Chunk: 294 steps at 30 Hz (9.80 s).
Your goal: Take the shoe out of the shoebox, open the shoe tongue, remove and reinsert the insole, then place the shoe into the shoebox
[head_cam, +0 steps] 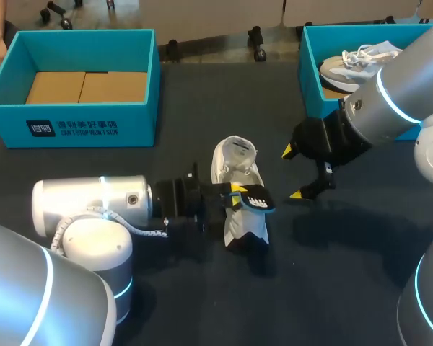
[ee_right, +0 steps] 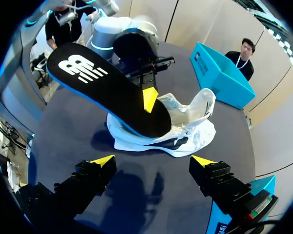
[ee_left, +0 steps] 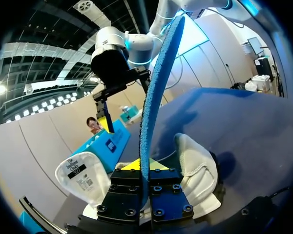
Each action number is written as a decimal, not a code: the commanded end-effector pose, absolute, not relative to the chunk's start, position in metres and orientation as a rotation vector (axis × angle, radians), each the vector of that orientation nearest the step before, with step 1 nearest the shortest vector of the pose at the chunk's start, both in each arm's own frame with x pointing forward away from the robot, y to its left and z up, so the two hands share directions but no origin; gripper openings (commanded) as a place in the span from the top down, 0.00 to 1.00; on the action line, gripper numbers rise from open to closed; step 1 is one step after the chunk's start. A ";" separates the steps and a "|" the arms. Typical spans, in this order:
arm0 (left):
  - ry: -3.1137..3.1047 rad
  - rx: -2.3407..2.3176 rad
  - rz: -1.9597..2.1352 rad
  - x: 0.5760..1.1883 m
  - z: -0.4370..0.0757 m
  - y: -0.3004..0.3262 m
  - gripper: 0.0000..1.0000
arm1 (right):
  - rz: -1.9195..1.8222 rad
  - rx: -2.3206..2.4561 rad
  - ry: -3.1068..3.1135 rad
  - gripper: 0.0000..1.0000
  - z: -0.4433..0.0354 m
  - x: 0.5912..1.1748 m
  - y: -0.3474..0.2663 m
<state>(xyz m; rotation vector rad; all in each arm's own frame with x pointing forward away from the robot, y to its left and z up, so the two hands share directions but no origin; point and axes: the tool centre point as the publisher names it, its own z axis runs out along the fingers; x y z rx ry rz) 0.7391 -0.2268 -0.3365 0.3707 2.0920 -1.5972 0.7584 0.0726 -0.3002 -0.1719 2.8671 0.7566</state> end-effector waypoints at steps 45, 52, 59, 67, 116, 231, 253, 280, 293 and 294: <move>2.086 0.463 -1.501 0.754 -0.347 -0.231 1.00 | 0.757 -0.172 2.866 0.00 -0.301 0.758 0.073; 2.086 0.471 -1.503 0.747 -0.339 -0.225 0.74 | 0.757 -0.172 2.866 0.00 -0.301 0.758 0.073; 2.076 0.493 -1.538 0.738 -0.332 -0.225 0.69 | 0.757 -0.172 2.866 0.00 -0.301 0.758 0.073; 2.073 0.532 -1.546 0.732 -0.333 -0.231 1.00 | 0.757 -0.172 2.866 0.00 -0.301 0.758 0.073; 2.053 0.592 -1.466 0.747 -0.342 -0.232 1.00 | 0.757 -0.172 2.866 0.00 -0.301 0.758 0.073; 2.115 0.678 -1.352 0.750 -0.351 -0.233 0.40 | 0.757 -0.172 2.866 0.00 -0.301 0.758 0.073; 2.152 0.731 -1.340 0.746 -0.360 -0.235 1.00 | 0.757 -0.172 2.866 0.00 -0.301 0.758 0.073; 2.096 0.713 -1.407 0.746 -0.316 -0.211 0.14 | 0.757 -0.172 2.866 0.00 -0.301 0.758 0.073; 2.119 0.737 -1.416 0.747 -0.321 -0.216 0.62 | 0.757 -0.172 2.866 0.00 -0.301 0.758 0.073; 2.121 0.741 -1.418 0.745 -0.322 -0.216 0.65 | 0.757 -0.172 2.866 0.00 -0.301 0.758 0.073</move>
